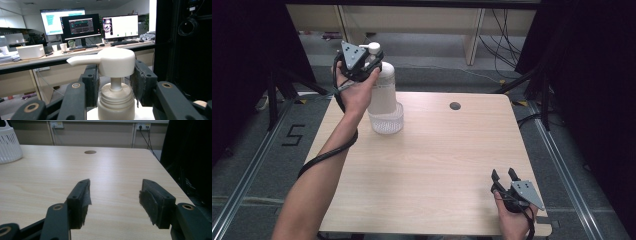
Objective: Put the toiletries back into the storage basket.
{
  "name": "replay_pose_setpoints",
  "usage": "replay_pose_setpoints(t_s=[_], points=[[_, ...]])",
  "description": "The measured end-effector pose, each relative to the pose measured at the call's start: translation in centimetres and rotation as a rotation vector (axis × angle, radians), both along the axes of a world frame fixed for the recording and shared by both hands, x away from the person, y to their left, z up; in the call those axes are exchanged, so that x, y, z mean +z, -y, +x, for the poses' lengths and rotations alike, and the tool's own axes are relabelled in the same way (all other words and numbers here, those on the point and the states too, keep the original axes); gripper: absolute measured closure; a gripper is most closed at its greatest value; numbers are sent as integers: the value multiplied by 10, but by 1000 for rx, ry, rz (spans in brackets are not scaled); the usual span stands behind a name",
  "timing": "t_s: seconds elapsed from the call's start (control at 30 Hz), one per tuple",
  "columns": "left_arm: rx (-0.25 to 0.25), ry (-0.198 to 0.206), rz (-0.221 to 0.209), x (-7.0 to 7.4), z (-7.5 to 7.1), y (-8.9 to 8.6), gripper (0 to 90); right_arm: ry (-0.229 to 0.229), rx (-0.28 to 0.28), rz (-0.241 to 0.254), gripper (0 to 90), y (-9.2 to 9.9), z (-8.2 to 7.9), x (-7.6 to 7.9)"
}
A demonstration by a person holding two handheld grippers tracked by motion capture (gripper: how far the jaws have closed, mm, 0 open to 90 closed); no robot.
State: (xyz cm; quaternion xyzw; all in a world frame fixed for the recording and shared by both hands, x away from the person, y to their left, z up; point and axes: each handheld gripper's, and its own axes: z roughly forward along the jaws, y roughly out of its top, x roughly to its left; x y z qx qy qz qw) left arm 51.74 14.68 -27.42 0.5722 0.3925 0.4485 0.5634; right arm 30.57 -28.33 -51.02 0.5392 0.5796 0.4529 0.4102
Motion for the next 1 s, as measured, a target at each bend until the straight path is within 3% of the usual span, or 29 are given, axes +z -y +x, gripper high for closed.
replay_pose_setpoints(t_s=[0.2, 0.3, 0.33, 0.83, 1.0], points=[[9, -6, -9, -3, 5, 1, 594, -1, 1, -5, 416, 0, 0, 0], [21, -14, -1, -5, 9, 1, 594, -7, 3, 20, 416, -1, -1, 1], [22, -14, -3, -6, 10, 1, 594, 2, 12, -10, 416, 1, 1, 0], [31, -37, 6, -17, 23, 2, 594, -3, 6, -18, 415, 2, 0, 1], [35, -44, 10, -20, 26, 2, 593, 2, 17, 3, 415, 1, 0, 0]])
